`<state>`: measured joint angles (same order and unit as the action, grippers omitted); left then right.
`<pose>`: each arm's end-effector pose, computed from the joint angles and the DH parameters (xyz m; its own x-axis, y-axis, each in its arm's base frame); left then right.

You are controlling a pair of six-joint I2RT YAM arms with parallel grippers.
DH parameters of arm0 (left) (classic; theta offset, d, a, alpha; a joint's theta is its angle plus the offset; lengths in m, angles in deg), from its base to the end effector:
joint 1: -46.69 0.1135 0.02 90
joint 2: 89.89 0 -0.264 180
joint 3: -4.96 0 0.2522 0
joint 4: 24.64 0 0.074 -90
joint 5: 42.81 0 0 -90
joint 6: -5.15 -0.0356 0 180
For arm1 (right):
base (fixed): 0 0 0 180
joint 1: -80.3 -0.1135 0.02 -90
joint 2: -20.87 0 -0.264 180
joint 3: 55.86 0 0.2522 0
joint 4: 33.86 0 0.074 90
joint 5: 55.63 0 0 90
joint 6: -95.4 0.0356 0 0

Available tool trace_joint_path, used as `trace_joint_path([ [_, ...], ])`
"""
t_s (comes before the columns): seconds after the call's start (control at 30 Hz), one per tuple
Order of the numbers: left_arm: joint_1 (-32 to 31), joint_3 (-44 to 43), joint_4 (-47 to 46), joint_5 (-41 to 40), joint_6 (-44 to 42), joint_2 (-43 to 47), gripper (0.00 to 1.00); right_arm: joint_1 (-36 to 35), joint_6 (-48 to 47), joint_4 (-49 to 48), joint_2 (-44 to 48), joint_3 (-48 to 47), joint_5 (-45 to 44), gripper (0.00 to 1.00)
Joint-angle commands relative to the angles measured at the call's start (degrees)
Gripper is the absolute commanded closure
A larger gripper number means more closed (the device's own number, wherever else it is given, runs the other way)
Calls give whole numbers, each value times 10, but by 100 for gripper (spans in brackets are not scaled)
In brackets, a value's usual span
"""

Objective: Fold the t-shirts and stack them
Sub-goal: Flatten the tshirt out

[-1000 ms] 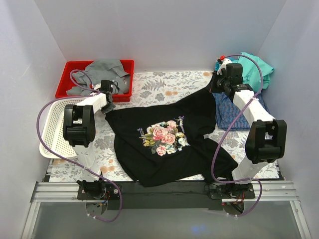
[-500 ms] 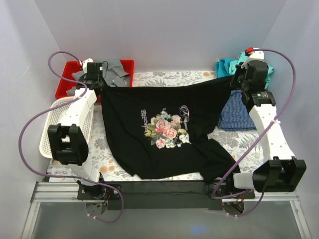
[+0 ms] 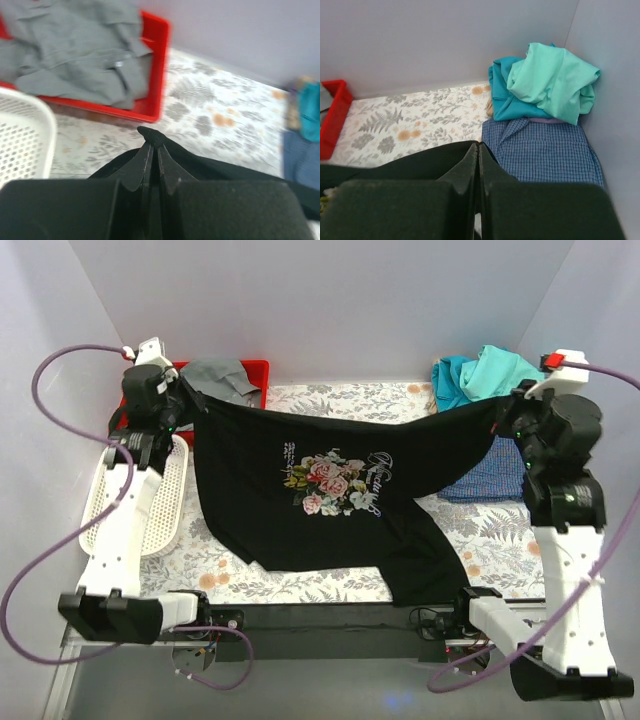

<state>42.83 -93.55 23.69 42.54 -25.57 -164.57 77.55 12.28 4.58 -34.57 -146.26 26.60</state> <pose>0.2801 -0.0160 0.4246 -0.2058 -0.8449 -0.4937 -0.3590 0.5345 -0.7651 0.1860 0.0041 0.4688 -0.0497 0.1164 -0.9920 0.0939 0.9893 0.1114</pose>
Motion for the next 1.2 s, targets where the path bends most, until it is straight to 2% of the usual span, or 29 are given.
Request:
trace_joint_path([
  [0.0, 3, 13, 5, 182, -19, 97, 99, 5, -22, 67, 52, -103, 58, 99],
  [0.07, 3, 18, 7, 222, -20, 162, 98, 5, -32, 130, 71, -144, 99, 99],
  [0.2, 3, -14, 49, 294, -22, 265, 95, 5, -45, 183, 140, -229, 128, 99],
  [0.27, -12, -20, 67, 298, -21, 315, 95, 5, -44, 200, 161, -258, 160, 99],
  [0.4, -19, 20, 40, 377, 6, 405, 94, 4, -41, 228, 205, -325, 180, 99],
  [0.57, -47, -32, 7, 440, 37, 456, 92, 5, -34, 228, 248, -428, 163, 99],
  [0.67, -83, -70, -33, 461, 56, 479, 92, 5, -28, 217, 256, -459, 159, 99],
  [0.7, -101, -75, -44, 446, 65, 488, 91, 7, -28, 208, 262, -461, 158, 99],
  [0.77, -117, -69, -74, 394, 76, 525, 92, 9, -34, 177, 271, -450, 146, 99],
  [0.83, -135, -59, -74, 310, 65, 547, 91, 10, -43, 152, 284, -396, 127, 99],
  [0.97, -145, -16, -14, 221, 33, 532, 89, 9, -52, 106, 278, -257, 114, 99],
  [1.17, -145, 178, -33, 73, 20, 488, 90, 10, -41, 0, 256, -4, 97, 99],
])
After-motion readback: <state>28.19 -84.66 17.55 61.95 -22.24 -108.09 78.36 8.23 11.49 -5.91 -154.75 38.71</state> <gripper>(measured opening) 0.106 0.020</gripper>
